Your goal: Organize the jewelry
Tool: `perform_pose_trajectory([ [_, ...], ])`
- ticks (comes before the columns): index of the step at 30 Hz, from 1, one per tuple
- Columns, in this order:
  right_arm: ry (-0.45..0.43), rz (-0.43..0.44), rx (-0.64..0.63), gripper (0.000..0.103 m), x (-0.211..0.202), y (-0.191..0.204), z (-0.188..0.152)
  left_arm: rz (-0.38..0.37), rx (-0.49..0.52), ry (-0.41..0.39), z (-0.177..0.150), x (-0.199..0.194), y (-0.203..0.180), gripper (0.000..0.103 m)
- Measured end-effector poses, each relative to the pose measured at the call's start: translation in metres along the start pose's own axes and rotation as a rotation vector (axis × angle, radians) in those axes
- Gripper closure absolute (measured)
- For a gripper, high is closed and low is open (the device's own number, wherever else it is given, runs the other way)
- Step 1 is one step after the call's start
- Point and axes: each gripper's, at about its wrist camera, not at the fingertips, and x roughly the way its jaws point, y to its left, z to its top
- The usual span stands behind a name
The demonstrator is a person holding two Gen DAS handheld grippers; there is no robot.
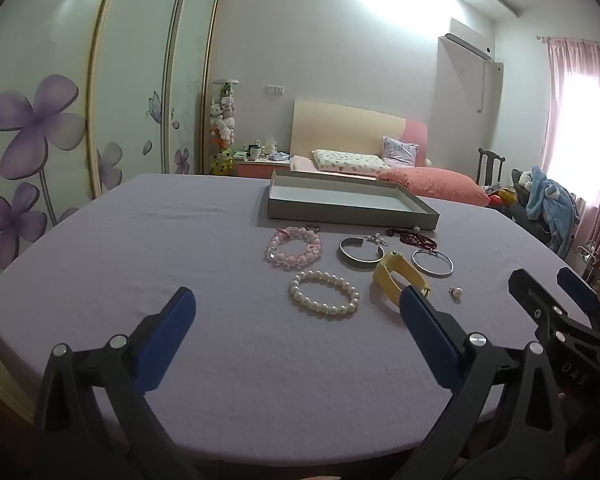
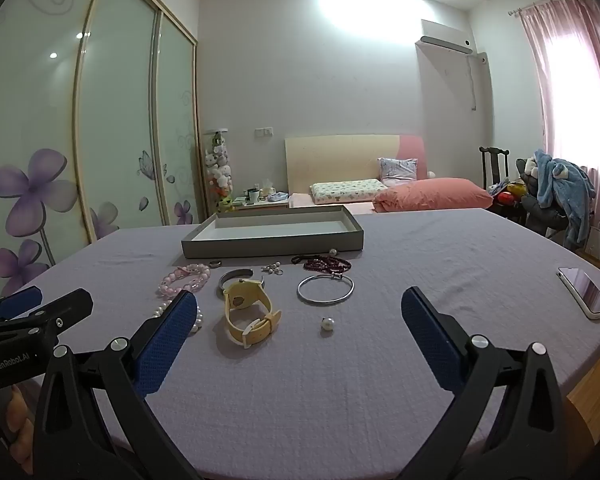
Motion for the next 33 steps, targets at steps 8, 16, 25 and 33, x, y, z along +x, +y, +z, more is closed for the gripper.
perform_pose_trajectory([
  [8,-0.001,-0.002,-0.003,0.002,-0.0001,0.0008,0.0004,0.001,-0.003,-0.002,0.0001,0.0005,-0.0008,0.004],
  [16,-0.004,-0.002,-0.005,0.002,-0.0006,-0.0002,0.0011,-0.003,-0.009,-0.003,0.0029,-0.0020,0.0004,0.004],
  [25,-0.005,-0.002,-0.005,0.002,-0.0005,-0.0001,0.0011,-0.003,-0.013,-0.005,0.0021,-0.0025,0.0006,0.004],
  [33,-0.005,-0.001,-0.005,0.002,-0.0006,-0.0003,0.0010,-0.003,-0.014,-0.006,0.0019,-0.0026,0.0006,0.004],
])
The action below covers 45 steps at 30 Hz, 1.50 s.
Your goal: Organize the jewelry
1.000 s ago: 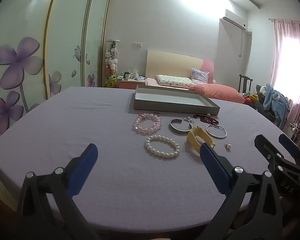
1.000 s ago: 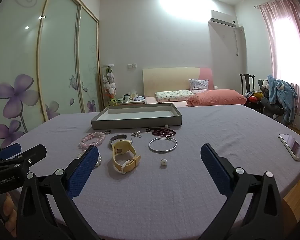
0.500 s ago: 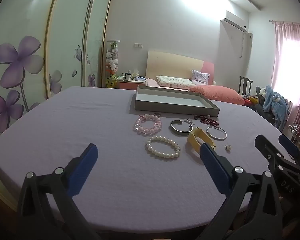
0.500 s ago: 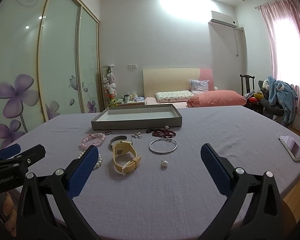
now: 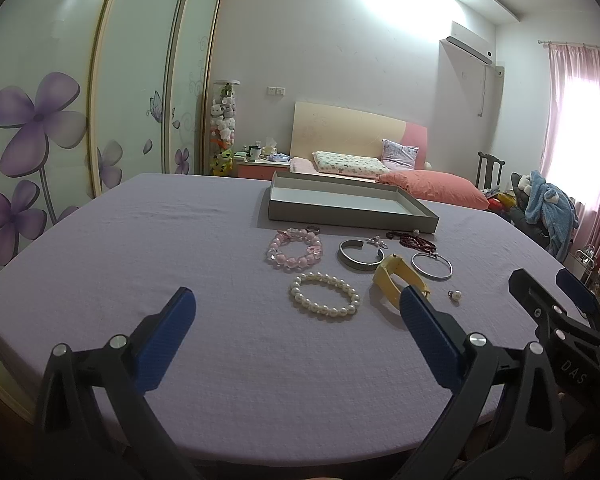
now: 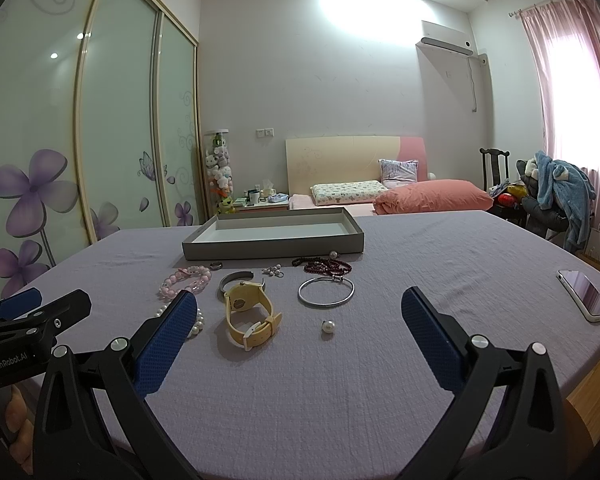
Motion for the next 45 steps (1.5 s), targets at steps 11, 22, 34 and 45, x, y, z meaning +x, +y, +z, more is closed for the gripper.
perform_pose_trajectory([
  [11,0.000,0.000,0.001,0.002,-0.0003,-0.0003,0.0000,0.000,0.000,-0.001,-0.0001,-0.0001,0.0002,0.004],
  [22,0.000,0.000,0.002,0.002,-0.0002,-0.0005,-0.0008,0.000,0.000,0.000,-0.0004,0.0002,0.0004,0.004],
  [34,0.001,0.001,0.003,0.002,-0.0001,-0.0012,-0.0015,0.001,0.001,0.002,-0.0009,-0.0010,0.0013,0.004],
  [45,0.001,0.000,0.004,0.002,0.0000,0.0012,0.0004,0.001,0.001,0.001,-0.0004,-0.0016,0.0016,0.004],
])
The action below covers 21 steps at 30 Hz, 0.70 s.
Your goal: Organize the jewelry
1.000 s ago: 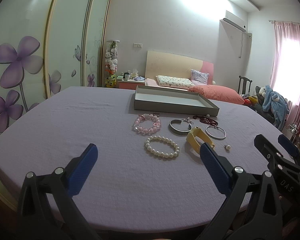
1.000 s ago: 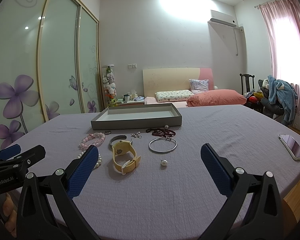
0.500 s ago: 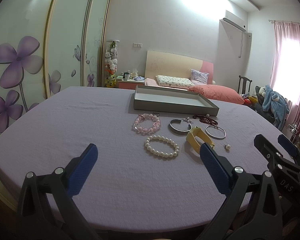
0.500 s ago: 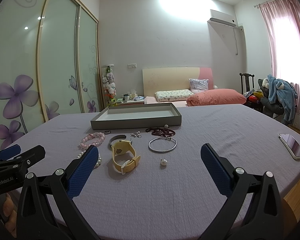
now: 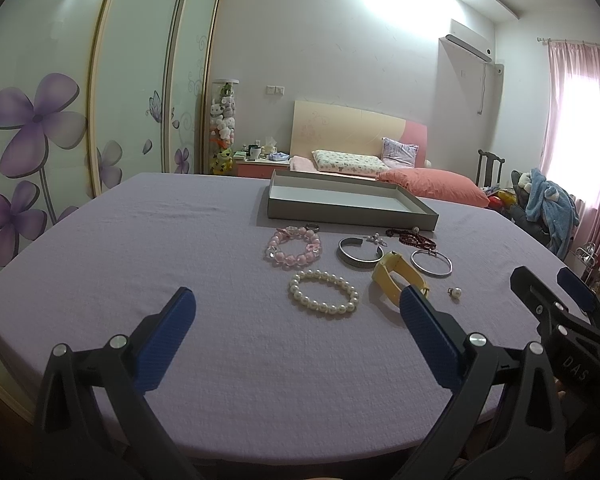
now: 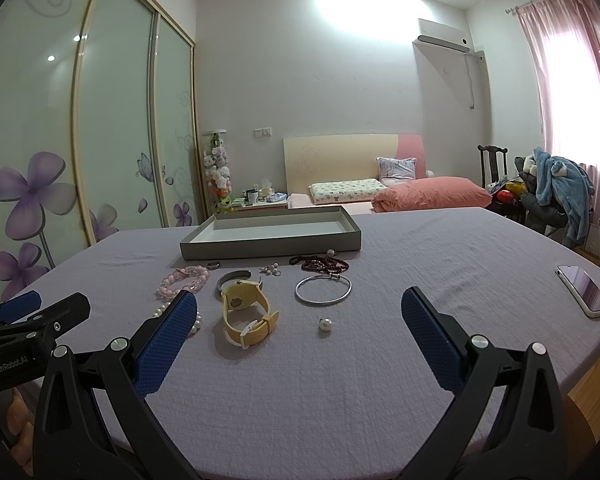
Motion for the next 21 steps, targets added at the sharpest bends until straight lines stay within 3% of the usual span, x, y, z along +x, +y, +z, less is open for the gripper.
perform_pose_trajectory([
  [21,0.021,-0.008,0.001,0.002,0.004,-0.010,-0.005,-0.002,0.003,0.007,-0.005,0.003,-0.004,0.004],
])
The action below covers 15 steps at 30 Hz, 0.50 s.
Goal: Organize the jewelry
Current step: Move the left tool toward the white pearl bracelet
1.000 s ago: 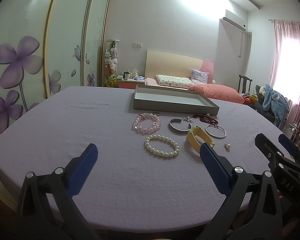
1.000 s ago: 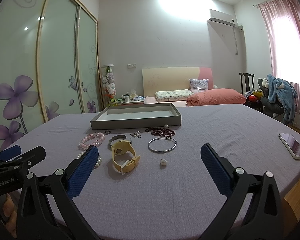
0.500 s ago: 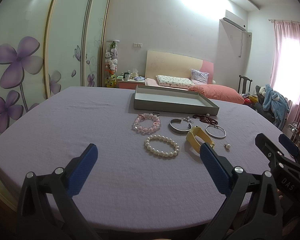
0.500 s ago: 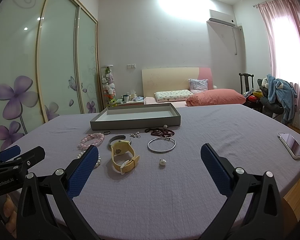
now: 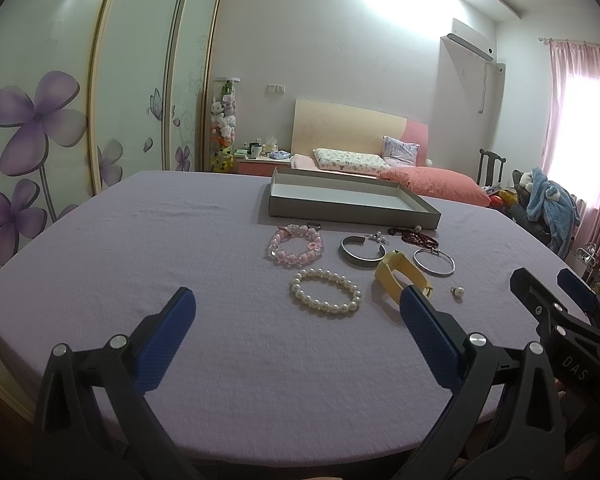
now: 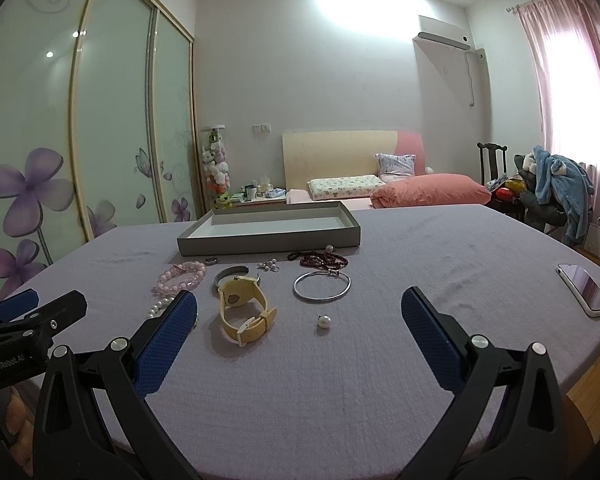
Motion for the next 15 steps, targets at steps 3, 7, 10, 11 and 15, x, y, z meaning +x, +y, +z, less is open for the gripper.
perform_pose_trajectory([
  [3,0.026,-0.007,-0.003,0.002,0.008,-0.002,0.000,-0.006,0.000,0.015,-0.001,0.006,0.001,0.004],
  [7,0.090,-0.015,-0.003,0.005,0.024,-0.010,0.001,-0.015,0.007,0.047,0.002,0.023,0.001,0.004],
  [10,0.176,-0.022,0.005,0.017,0.044,-0.018,0.002,-0.026,0.021,0.088,0.005,0.038,0.000,0.004],
  [11,0.215,-0.021,0.017,0.023,0.052,-0.022,0.002,-0.025,0.024,0.112,0.007,0.046,-0.001,0.004],
  [15,0.351,-0.019,0.046,0.037,0.081,-0.031,-0.004,-0.032,0.035,0.185,0.008,0.067,-0.003,0.004],
])
